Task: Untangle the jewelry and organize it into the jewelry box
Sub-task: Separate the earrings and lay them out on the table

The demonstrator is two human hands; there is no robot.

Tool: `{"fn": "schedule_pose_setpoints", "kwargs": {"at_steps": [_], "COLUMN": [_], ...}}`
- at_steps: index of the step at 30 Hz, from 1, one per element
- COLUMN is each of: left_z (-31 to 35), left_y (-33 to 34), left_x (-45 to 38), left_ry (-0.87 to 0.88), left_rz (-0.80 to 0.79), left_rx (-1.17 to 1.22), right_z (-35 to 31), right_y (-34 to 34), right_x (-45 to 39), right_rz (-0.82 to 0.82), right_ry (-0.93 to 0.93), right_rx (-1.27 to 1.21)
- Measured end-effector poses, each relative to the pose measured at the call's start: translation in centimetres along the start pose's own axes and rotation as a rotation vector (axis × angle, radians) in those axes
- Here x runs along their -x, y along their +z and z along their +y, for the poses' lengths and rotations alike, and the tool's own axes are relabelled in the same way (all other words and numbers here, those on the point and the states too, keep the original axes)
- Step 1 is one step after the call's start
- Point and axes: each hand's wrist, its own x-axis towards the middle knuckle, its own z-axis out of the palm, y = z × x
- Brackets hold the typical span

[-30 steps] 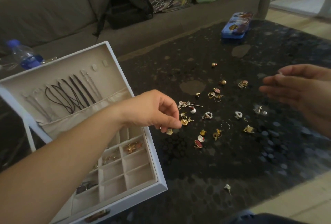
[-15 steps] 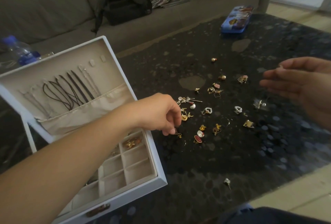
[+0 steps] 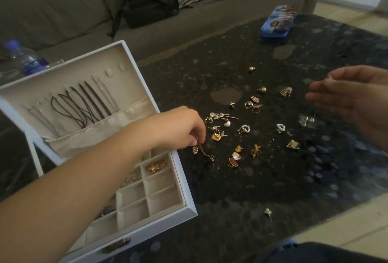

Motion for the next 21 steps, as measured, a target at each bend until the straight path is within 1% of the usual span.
{"fn": "schedule_pose_setpoints", "kwargs": {"at_steps": [4, 11, 13, 17, 21], "left_z": [-0.6, -0.9, -0.8, -0.1, 0.7], "left_y": [-0.1, 0.2, 0.0, -0.3, -0.2], "left_x": [-0.2, -0.2, 0.0, 1.1, 2.2], "left_ry": [0.004, 0.023, 0.036, 0.100, 0.142], "left_rz": [0.023, 0.051, 0.058, 0.023, 0.064], "left_rx": [-0.013, 0.018, 0.147, 0.578, 0.858], "right_z": [0.0, -0.1, -0.2, -0.4, -0.9], "right_y": [0.0, 0.1, 0.1, 0.2, 1.5], "right_x": [0.2, 0.3, 0.4, 0.6, 1.5], "right_rz": [0.019, 0.015, 0.014, 0.023, 0.001], "right_ry": [0.012, 0.016, 0.026, 0.041, 0.025], "right_rx": [0.034, 0.019, 0.019, 0.007, 0.010]}}
